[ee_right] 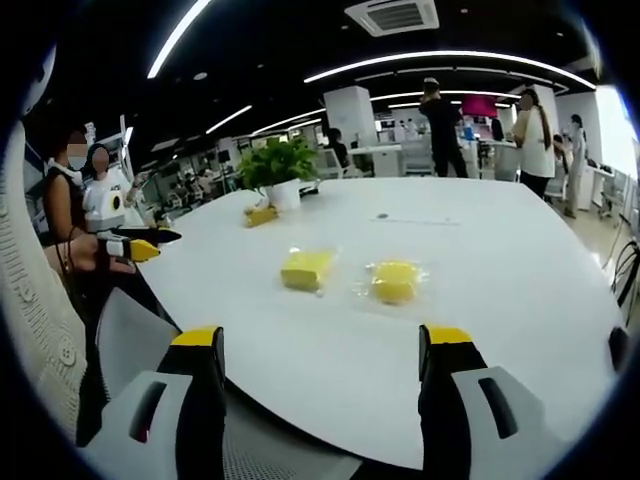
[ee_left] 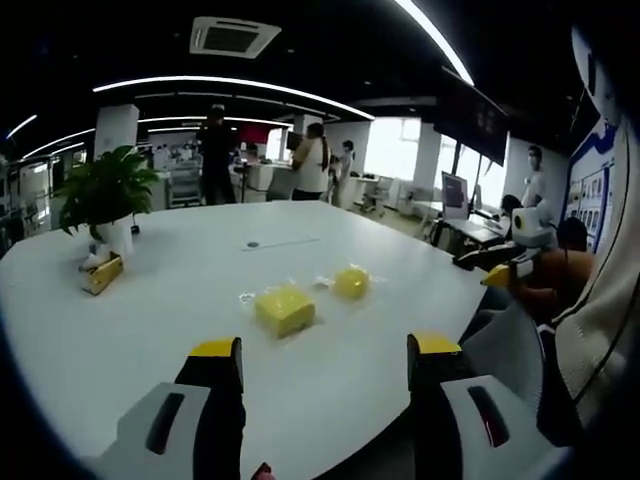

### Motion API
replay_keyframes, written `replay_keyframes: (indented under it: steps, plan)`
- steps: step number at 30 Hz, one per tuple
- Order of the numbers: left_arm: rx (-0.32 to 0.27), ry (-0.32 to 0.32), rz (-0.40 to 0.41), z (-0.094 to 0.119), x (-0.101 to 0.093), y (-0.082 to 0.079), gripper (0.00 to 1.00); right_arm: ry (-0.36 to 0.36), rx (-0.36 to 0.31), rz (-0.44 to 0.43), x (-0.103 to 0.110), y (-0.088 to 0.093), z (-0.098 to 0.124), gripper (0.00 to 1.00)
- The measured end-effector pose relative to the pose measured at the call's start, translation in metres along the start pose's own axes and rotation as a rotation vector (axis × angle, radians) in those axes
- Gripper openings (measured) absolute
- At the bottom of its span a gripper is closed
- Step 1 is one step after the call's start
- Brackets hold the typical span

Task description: Compare the silicone blocks by pressing each to a similar depth, holding the contact briefly, and releasing to observe deformation and rebound differences across the visible hardness samples.

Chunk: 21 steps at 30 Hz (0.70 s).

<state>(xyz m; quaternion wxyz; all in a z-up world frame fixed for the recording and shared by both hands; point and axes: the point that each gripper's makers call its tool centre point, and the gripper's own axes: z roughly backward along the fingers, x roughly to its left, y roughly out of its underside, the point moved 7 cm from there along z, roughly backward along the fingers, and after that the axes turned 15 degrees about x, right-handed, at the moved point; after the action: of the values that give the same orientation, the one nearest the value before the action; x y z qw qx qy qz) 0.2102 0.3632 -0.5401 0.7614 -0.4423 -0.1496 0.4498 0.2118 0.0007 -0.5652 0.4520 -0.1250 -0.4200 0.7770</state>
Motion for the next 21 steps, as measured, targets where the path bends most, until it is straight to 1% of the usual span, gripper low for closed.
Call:
replay_keyframes:
  steps: [5,12,16,21]
  plan:
    - [0.011,0.038,0.027,-0.002,0.006,-0.011,0.65,0.003,0.01,0.01,-0.002,-0.003,-0.001,0.74]
    - [0.038,0.077,0.03,-0.006,0.012,-0.026,0.65,0.004,0.017,0.009,-0.006,-0.007,-0.004,0.74]
    - [0.048,0.085,0.002,-0.011,0.014,-0.034,0.65,0.007,0.02,0.008,-0.008,-0.008,-0.005,0.74]
    - [0.05,0.094,-0.008,-0.016,0.014,-0.037,0.66,0.012,0.019,0.003,-0.01,-0.009,-0.007,0.73]
